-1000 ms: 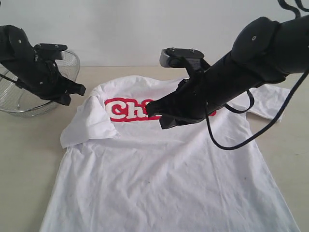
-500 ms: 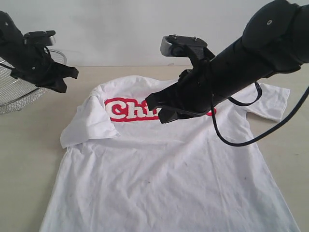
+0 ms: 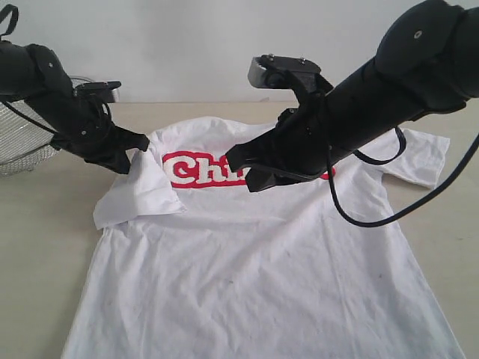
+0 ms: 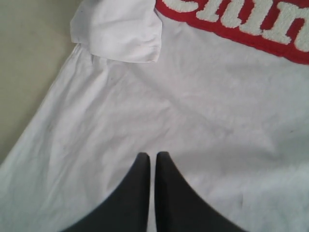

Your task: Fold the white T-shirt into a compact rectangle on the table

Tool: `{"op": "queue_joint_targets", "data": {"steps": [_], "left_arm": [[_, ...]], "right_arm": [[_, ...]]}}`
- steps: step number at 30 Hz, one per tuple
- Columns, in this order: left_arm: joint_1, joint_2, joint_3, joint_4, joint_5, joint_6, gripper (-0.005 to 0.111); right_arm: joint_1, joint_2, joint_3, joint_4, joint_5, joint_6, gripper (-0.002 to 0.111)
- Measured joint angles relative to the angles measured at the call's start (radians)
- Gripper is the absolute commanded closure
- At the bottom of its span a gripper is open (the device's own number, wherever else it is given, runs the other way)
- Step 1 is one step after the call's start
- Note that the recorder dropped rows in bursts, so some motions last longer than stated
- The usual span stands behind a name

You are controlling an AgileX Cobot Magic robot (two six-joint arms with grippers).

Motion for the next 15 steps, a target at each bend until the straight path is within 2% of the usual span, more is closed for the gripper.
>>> {"op": "queue_joint_targets", "data": {"steps": [9, 15], "left_arm": [[-0.020, 0.029, -0.002, -0.004, -0.002, 0.000, 0.102], [-0.020, 0.030, -0.004, 0.029, -0.008, -0.004, 0.102]], "right_arm": [[0.000, 0.006, 0.000, -0.023, 0.008, 0.003, 0.109], [-0.002, 0.111, 0.000, -0.102, 0.003, 0.054, 0.109]]}}
